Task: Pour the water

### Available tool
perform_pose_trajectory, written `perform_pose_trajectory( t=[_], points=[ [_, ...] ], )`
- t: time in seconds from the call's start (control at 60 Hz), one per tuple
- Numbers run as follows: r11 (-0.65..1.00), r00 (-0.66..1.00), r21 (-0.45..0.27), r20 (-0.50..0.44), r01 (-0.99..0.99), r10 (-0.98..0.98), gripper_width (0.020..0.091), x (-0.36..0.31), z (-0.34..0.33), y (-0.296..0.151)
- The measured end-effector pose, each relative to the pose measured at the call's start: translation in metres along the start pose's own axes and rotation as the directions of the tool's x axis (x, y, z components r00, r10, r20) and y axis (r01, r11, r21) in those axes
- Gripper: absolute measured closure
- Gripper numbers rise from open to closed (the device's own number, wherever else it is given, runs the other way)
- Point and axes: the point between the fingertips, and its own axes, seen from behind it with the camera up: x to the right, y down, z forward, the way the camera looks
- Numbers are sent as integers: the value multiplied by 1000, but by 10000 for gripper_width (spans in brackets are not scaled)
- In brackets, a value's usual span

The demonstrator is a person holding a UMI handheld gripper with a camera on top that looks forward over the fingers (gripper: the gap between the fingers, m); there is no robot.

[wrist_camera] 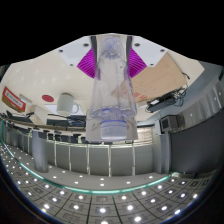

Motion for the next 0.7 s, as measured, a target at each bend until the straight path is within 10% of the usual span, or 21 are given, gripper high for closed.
perform_pose_trajectory(
  t=[0.317, 0.55, 0.7],
  points=[
    [996, 993, -3, 81, -86, 86, 759, -29, 12, -57],
    [896, 882, 42, 201, -442, 425, 760, -18, 49, -169],
    [660, 616, -57, 310, -749, 725, 762, 6, 97, -218]
  ],
)
